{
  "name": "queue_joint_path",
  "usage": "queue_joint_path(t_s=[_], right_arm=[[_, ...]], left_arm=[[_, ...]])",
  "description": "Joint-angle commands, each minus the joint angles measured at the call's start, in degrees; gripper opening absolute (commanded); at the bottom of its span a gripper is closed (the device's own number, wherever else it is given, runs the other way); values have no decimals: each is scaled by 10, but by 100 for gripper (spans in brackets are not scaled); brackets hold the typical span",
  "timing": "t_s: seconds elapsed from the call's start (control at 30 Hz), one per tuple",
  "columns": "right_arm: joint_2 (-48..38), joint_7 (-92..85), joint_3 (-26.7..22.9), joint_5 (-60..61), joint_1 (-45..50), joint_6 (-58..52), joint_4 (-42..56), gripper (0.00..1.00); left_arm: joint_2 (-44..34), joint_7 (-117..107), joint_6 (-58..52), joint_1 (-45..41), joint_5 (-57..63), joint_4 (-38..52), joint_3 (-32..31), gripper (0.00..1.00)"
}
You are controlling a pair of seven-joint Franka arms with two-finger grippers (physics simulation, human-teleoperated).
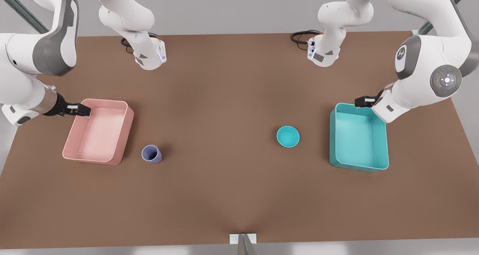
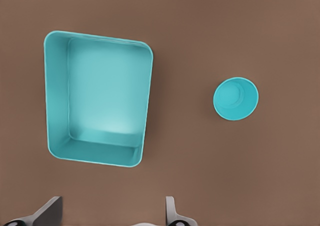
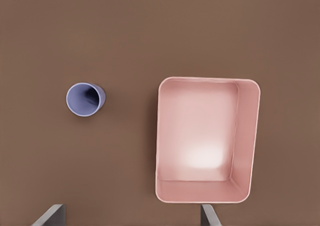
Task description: Put the bowls and cups in different boxes
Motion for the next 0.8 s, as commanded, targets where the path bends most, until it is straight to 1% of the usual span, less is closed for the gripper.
queue_joint_path(t_s=[0.0, 0.03, 0.07, 0.1, 0.13, 0.17, 0.23, 0.3, 0.33, 0.37, 0.4, 0.43, 0.57, 0.63, 0.7, 0.77], right_arm=[[0, 4, 1, 1, 1, 11, 0, 100], [3, 9, 3, 0, 3, 11, 1, 100], [6, 17, 4, 1, 4, 13, 1, 100], [41, 3, 7, 13, 5, 38, 17, 100], [109, -6, 17, 45, 18, 69, 66, 100], [157, 0, 16, 38, 44, 89, 91, 100], [211, 41, 17, 38, 57, 145, 88, 100], [257, 52, 16, 38, 58, 214, 86, 100], [269, 54, 15, 37, 58, 234, 85, 100], [274, 55, 15, 38, 60, 251, 75, 100], [275, 56, 14, 29, 70, 289, 44, 100], [275, 70, 15, 16, 70, 305, 26, 100], [264, 70, 16, 17, 69, 322, -33, 100], [246, 68, 17, 16, 64, 368, -85, 100], [229, 63, 17, 17, 62, 390, -123, 100], [210, 63, 17, 18, 59, 435, -182, 100]], left_arm=[[-1, -20, 11, 0, 0, 0, 0, 100], [2, -22, 11, -1, 0, 0, 0, 100], [13, -24, 13, -26, 3, 0, -1, 100], [49, -53, 29, -71, 9, 1, -3, 100], [105, -102, 59, -113, 9, 31, -6, 100], [158, -108, 76, -154, 14, 60, -7, 100], [228, -150, 164, -226, 64, 74, -6, 100], [258, -231, 263, -265, 78, 64, -7, 100], [264, -234, 276, -265, 76, 51, -11, 100], [265, -235, 321, -265, 75, 17, -11, 100], [266, -232, 371, -264, 76, -5, -11, 100], [270, -231, 407, -263, 78, -28, -11, 100], [267, -232, 408, -261, 77, -85, -12, 100], [269, -232, 414, -262, 77, -109, -12, 100], [280, -231, 432, -263, 78, -112, -12, 100], [292, -229, 457, -263, 78, -112, -11, 100]])
